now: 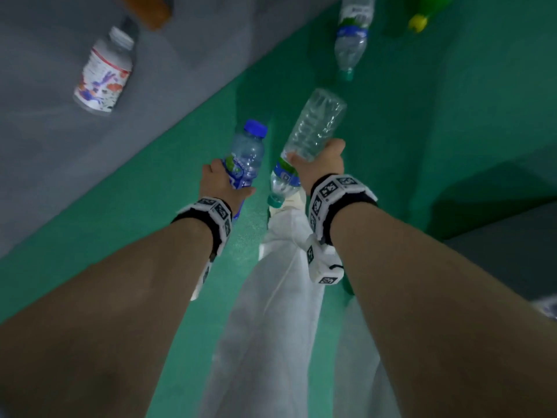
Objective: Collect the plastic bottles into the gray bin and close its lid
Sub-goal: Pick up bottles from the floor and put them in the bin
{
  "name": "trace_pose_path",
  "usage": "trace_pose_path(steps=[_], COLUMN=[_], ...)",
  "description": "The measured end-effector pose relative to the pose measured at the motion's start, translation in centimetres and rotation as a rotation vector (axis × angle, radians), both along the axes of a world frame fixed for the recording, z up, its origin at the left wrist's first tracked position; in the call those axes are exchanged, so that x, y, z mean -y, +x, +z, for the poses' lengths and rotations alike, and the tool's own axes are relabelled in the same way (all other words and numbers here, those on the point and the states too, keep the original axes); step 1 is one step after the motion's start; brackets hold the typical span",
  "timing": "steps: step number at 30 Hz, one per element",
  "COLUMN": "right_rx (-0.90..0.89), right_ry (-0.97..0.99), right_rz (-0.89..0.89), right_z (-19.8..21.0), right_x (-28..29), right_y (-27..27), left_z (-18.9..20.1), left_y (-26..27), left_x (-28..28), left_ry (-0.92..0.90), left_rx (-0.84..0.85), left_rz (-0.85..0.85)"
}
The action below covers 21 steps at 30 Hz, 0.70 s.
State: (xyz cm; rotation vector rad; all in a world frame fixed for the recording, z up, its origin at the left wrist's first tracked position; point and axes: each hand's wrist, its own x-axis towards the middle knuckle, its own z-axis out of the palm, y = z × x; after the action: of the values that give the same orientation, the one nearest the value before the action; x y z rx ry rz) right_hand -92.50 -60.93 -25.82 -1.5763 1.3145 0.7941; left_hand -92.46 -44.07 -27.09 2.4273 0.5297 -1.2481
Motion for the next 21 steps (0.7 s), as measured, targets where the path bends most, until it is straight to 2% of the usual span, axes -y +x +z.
trace_pose_path(steps=[4, 10, 17, 21], right_rx=[0.005, 0.013, 0.007, 0.029], right_ry=[-0.048, -0.073, -0.028, -0.084], right_rz=[-0.093, -0.276, -0.437, -0.519], right_z=[5.6, 12.2, 14.8, 15.5], right_x=[3.9, 11.2, 20.4, 25.1], right_y=[-3.0, -9.5, -16.3, -20.0], left_z=[4.7, 9.9, 12.6, 13.9], left_y=[-1.3, -3.7, -8.3, -11.5], left_x=[4.6, 12.9, 26.0, 33.2], left_ry=[-0.043, -0.117, -0.182, -0.204], left_rx=[0.016, 0.049, 0.102, 0.104], left_rz=[-0.039, -0.217, -0.383, -0.444])
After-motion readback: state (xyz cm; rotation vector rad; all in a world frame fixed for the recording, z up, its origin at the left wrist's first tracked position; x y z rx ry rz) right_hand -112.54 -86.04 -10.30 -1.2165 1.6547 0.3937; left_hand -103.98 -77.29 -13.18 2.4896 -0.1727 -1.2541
